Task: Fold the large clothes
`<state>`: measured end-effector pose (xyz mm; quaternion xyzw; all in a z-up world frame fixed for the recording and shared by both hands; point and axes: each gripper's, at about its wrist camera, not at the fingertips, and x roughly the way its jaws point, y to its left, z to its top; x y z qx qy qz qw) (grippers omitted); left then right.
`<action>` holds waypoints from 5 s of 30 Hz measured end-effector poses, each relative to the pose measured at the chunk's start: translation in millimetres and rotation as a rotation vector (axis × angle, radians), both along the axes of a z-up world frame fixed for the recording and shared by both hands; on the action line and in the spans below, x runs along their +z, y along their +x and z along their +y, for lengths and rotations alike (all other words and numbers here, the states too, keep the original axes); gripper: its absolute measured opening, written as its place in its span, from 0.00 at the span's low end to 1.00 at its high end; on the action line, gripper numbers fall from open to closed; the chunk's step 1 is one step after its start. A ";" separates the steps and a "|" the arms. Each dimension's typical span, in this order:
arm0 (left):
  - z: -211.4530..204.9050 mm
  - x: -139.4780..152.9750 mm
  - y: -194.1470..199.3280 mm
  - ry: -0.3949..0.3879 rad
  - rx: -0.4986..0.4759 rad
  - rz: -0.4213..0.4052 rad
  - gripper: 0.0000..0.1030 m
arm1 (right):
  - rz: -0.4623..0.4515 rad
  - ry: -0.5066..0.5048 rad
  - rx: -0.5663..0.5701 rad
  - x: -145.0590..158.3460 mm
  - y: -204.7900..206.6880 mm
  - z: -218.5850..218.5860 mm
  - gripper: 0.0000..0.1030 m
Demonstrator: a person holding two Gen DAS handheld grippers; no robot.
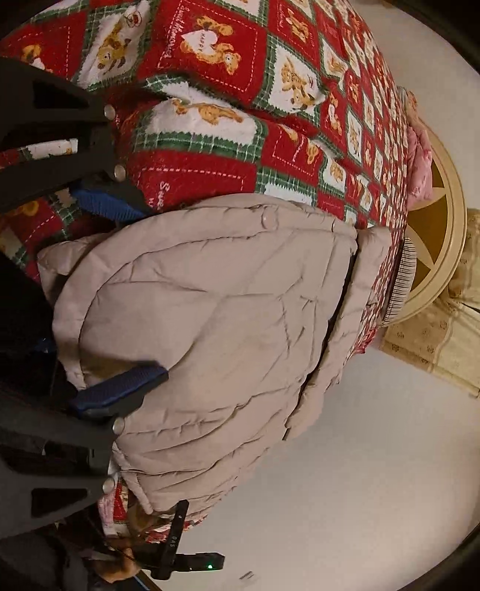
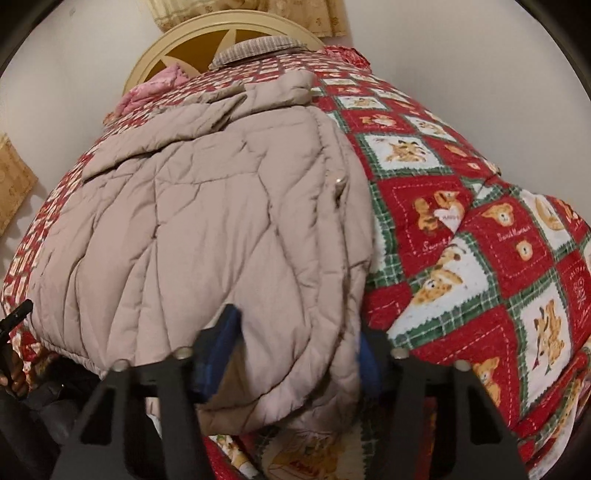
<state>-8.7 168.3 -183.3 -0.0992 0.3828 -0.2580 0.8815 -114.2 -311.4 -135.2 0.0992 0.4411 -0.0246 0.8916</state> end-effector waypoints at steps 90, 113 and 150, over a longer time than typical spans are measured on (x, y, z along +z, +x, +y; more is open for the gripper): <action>-46.0 184.8 226.5 0.069 0.268 -0.097 0.59 | -0.458 0.176 -0.257 85.2 268.3 -6.4 0.44; -236.0 44.9 315.4 0.119 0.046 -0.081 0.76 | -0.308 0.045 0.058 5.3 267.6 108.5 0.33; -210.7 69.7 284.3 0.177 0.015 -0.079 0.84 | -0.165 -0.199 -0.136 2.4 305.0 27.3 0.31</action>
